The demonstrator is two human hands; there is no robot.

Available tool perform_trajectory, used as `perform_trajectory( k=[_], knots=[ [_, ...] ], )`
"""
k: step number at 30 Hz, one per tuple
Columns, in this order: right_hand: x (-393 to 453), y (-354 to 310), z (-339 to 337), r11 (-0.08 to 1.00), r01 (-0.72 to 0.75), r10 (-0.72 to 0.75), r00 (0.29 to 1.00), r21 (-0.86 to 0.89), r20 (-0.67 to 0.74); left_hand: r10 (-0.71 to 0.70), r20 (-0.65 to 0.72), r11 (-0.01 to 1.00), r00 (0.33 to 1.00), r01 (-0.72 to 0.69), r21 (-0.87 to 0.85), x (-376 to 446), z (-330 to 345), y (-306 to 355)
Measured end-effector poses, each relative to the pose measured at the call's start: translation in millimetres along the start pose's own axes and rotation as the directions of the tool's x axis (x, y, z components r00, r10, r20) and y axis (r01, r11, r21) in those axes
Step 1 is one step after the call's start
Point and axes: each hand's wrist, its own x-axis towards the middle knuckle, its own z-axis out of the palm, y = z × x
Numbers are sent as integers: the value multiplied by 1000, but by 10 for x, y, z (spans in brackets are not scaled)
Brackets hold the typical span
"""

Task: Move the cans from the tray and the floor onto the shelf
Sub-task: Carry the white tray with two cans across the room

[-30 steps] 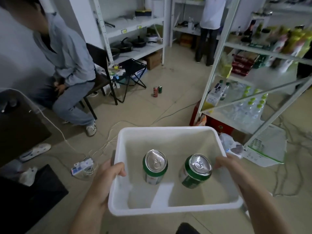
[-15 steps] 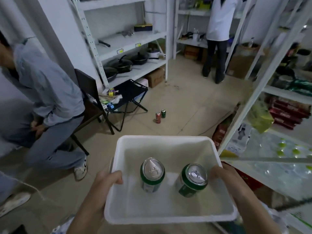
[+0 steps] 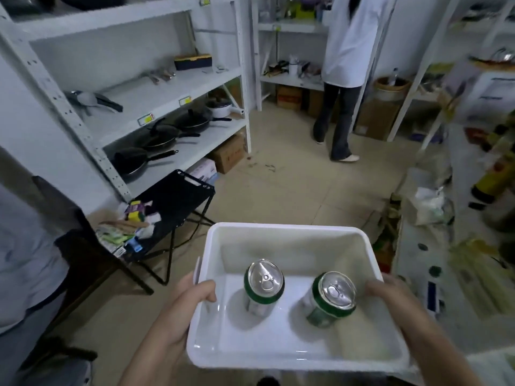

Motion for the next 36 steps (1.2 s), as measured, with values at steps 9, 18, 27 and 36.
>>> perform_trajectory(
  k=[9, 18, 27, 36],
  knots=[
    [1838, -1216, -65, 992, -83, 91, 992, 93, -84, 29, -19, 985, 999, -26, 168, 2173, 741, 1301],
    [4258, -2467, -480, 994, -40, 45, 998, 106, -47, -2, -92, 988, 996, 17, 155, 4262, 1869, 2476],
    [6500, -3865, -586, 998, -44, 43, 999, 42, 27, 1, -56, 992, 998, 6, 122, 6144, 2481, 3792],
    [8766, -5307, 59, 999, 12, -7, 994, -50, 111, 62, -179, 998, 982, -59, 21, 8233, 2608, 4873]
  ],
)
